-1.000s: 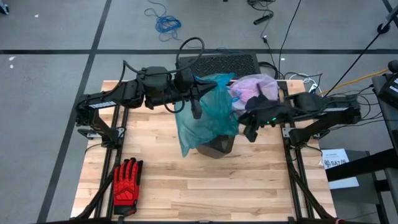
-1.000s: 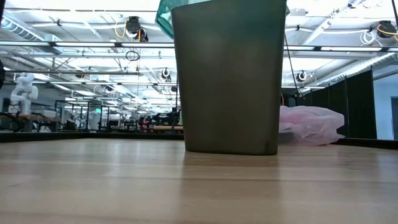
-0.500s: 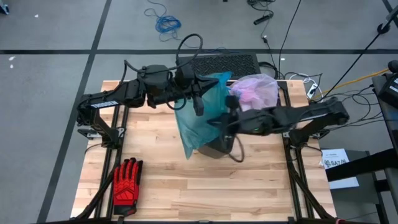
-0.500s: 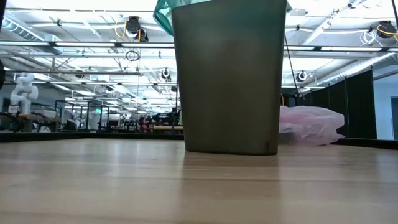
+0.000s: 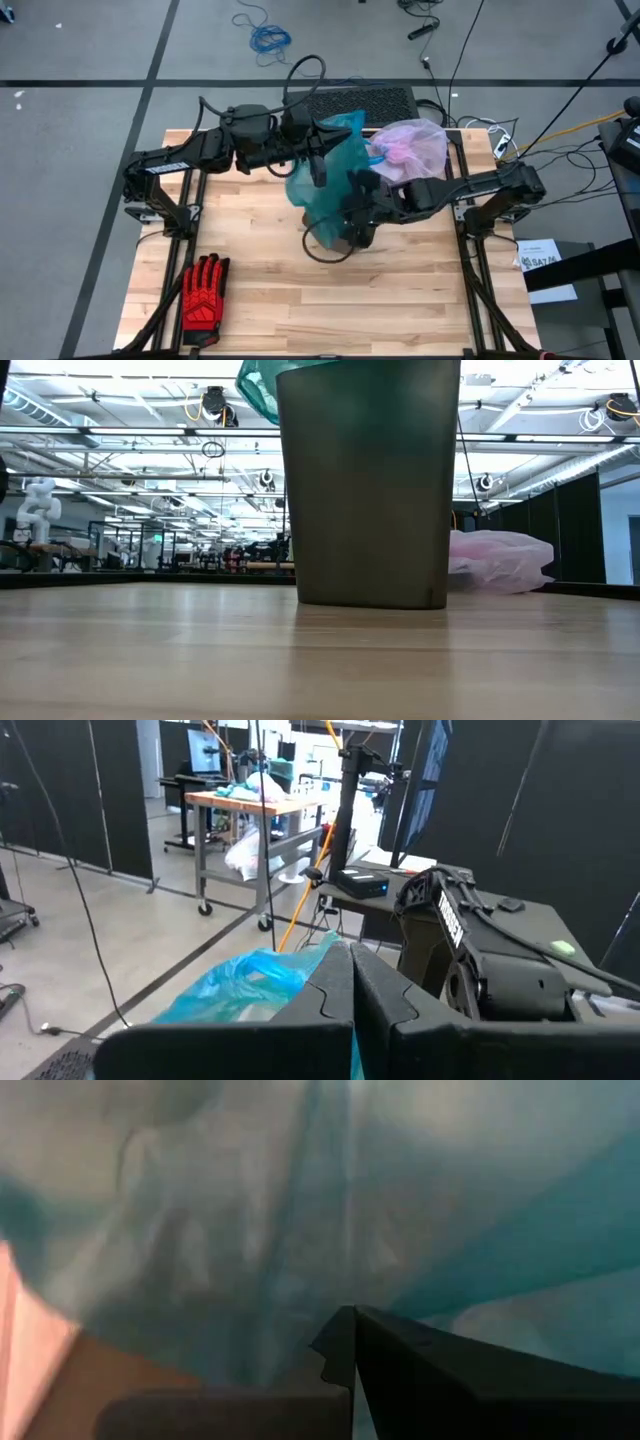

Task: Place trash/remove bag and relplace
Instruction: Insert the blue trash bag into the trash bin

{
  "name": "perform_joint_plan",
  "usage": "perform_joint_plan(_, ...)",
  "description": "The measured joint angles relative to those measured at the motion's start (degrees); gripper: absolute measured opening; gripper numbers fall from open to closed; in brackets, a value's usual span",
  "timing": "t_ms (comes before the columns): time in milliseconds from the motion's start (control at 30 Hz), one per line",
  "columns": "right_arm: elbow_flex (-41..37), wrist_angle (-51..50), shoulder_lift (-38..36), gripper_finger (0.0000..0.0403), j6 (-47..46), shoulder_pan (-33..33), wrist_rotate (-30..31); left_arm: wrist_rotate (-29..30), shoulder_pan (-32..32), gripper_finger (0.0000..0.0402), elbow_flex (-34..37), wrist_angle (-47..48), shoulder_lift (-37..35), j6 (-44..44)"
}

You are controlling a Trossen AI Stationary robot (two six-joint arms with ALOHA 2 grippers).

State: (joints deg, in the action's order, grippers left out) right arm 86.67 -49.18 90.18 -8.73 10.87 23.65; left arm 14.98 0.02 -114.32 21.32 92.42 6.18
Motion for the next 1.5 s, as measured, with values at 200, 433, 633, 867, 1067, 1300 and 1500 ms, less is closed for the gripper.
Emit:
perform_joint_plan(200,-1.0,-6.6,-0.1,0.0,-8.3,-0.8,0.1,-0.2,-0.8,0.0,0.0,0.2,0.0,1.0)
perform_joint_plan(433,-4.8,-5.4,0.0,0.0,-11.8,-5.8,-4.5,-0.2,-1.1,0.0,1.3,2.5,0.0,2.9)
perform_joint_plan(633,-5.2,-5.2,-0.9,0.0,-10.3,-8.0,-10.2,0.1,-0.9,0.0,3.5,2.7,0.1,5.0)
perform_joint_plan(867,-2.3,-5.0,-8.3,0.0,-8.2,-3.2,-14.9,0.2,-0.8,0.0,4.0,2.6,0.1,5.5)
perform_joint_plan(1067,-2.1,2.5,-14.1,0.0,-13.2,-0.2,-2.9,0.2,-0.8,0.0,4.0,2.7,0.1,5.6)
perform_joint_plan(1300,-2.1,5.9,-10.3,0.0,-14.0,-4.3,7.8,0.2,-0.8,0.0,6.1,3.1,0.1,9.8)
perform_joint_plan(1500,-2.1,5.5,-2.9,0.0,-18.4,-4.8,1.5,0.2,-0.8,0.0,7.2,2.0,-0.4,10.1)
